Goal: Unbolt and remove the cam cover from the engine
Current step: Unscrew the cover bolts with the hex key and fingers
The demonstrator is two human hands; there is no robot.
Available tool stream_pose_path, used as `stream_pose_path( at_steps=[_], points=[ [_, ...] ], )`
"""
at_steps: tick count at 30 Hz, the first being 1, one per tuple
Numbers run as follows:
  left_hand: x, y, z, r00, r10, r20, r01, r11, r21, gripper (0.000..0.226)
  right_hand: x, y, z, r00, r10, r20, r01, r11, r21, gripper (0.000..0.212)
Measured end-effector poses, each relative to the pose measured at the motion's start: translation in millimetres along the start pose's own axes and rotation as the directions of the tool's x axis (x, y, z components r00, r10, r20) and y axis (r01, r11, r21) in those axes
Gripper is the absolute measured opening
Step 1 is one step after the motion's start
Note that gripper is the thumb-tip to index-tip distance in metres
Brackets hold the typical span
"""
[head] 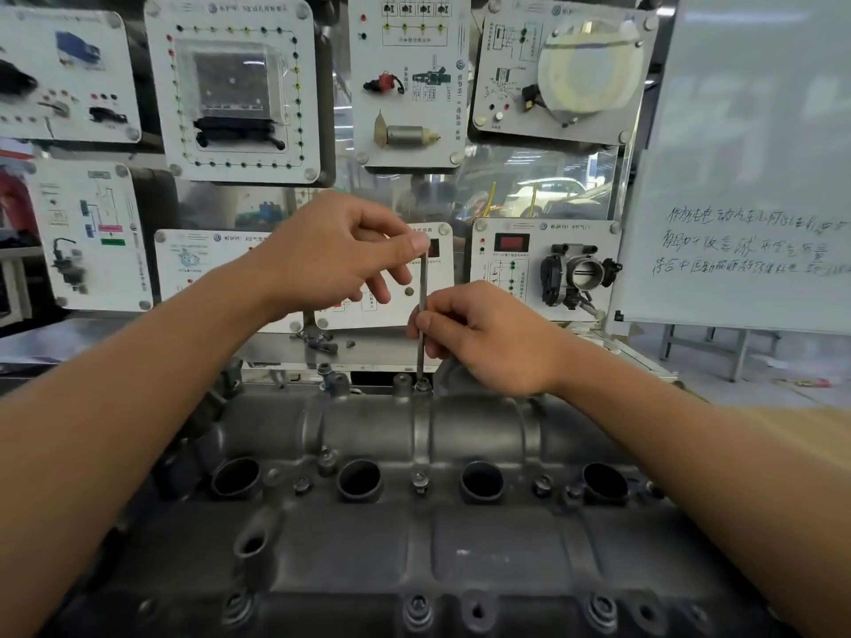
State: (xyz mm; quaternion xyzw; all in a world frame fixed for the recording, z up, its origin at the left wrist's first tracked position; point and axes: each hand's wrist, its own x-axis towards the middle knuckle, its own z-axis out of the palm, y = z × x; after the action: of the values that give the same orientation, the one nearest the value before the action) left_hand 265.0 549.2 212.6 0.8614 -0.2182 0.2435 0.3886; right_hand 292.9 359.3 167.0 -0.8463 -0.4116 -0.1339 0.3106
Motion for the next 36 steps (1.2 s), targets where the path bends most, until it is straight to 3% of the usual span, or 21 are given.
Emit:
stream_pose_path(
  at_steps=[7,20,26,32,36],
  points=[
    [-9,11,8,0.995,0.069,-0.069,-0.065,0.996,0.066,0.022,-6,-5,-3,1.0,-0.004,0.026,0.004,1.0,-0.001,0.03],
    [-23,20,10,0.98,0.061,-0.19,-0.043,0.994,0.096,0.027,-14,-10,-4,0.999,-0.018,0.041,0.019,0.999,-0.037,0.031],
    [-23,21,11,0.97,0.108,-0.216,-0.08,0.988,0.135,0.041,-16,-11,-4,0.999,-0.014,0.035,0.014,1.0,0.002,0.025],
    [-26,34,21,0.959,0.164,-0.231,-0.12,0.974,0.193,0.053,-17,-15,2,0.999,-0.038,-0.022,0.04,0.994,0.104,0.041],
    [-25,37,22,0.968,0.078,-0.238,-0.057,0.994,0.093,0.05,-15,-12,6,0.995,-0.055,-0.088,0.067,0.987,0.146,0.039]
  ],
)
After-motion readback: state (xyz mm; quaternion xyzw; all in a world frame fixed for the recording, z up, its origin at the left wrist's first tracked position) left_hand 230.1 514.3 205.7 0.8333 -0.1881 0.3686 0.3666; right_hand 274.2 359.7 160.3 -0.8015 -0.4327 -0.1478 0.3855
